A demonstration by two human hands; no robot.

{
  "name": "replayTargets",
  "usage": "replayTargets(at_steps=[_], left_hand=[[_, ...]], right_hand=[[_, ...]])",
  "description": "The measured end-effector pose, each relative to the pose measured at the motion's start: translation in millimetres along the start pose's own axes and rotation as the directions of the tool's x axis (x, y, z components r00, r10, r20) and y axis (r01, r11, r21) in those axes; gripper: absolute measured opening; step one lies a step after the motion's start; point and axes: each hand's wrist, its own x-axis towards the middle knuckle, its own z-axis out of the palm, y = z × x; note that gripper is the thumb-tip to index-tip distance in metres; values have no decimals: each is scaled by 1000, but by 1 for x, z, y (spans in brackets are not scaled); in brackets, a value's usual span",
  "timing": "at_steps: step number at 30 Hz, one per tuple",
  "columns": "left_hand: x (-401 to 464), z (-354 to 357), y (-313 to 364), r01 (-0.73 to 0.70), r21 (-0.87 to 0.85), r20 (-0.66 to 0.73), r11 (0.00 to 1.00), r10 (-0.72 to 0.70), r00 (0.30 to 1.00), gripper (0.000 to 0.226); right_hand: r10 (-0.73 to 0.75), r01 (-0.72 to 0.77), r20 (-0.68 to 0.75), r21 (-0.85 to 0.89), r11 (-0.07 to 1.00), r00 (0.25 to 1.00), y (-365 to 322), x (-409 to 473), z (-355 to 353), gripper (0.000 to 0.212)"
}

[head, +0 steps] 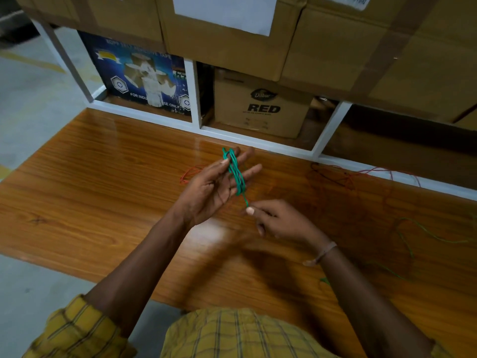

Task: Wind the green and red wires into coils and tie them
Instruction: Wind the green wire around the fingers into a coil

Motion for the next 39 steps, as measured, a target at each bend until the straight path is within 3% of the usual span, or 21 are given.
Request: replayTargets(at_steps=[5,7,8,10,12,13,16,20,23,29,32,36,39], left_hand=[[20,15,-20,-10,102,-206,995,31,978,50],[24,22,-29,32,283,-233,958,37,972,42],[24,24,-33,53,462,-215,885,54,975,36],[22,25,-37,83,765,-145,639,46,988,29],[21,25,-41,68,897,-91,436,30,995,37],[20,27,-42,55,916,-65,398,12,998,39],[15,37,-47,51,884,-36,464,-41,999,37],[9,44,-52,90,752,-44,653,-86,995,50],[7,47,-47,83,626,-5,775,-103,995,54],[8,47,-34,65,399,84,915,-107,991,52],[10,45,-28,85,229,136,970,-118,984,52],[14,45,-19,50,64,196,997,-61,979,50],[22,42,-18,-7,-26,55,1000,9,998,48]], right_hand=[[-68,82,108,-129,988,992,-3,-22,-32,28],[-87,116,156,-184,976,984,-9,-29,-48,20],[-90,119,167,-173,978,982,-13,-33,-57,15],[-78,82,142,-22,996,987,-19,-40,-75,14],[-101,91,76,130,987,992,-20,-46,-93,18],[-122,112,43,192,975,992,-20,-48,-101,19],[-151,164,-64,429,888,986,-13,-48,-117,22],[-94,198,-204,584,787,974,5,-32,-121,22],[-30,195,-311,515,835,950,19,-13,-115,21],[60,138,-447,395,908,892,34,13,-84,14],[75,79,-372,382,921,925,43,14,-65,9],[104,-16,-217,374,927,971,43,4,-37,21],[115,-78,-68,407,910,991,38,1,-23,32]])
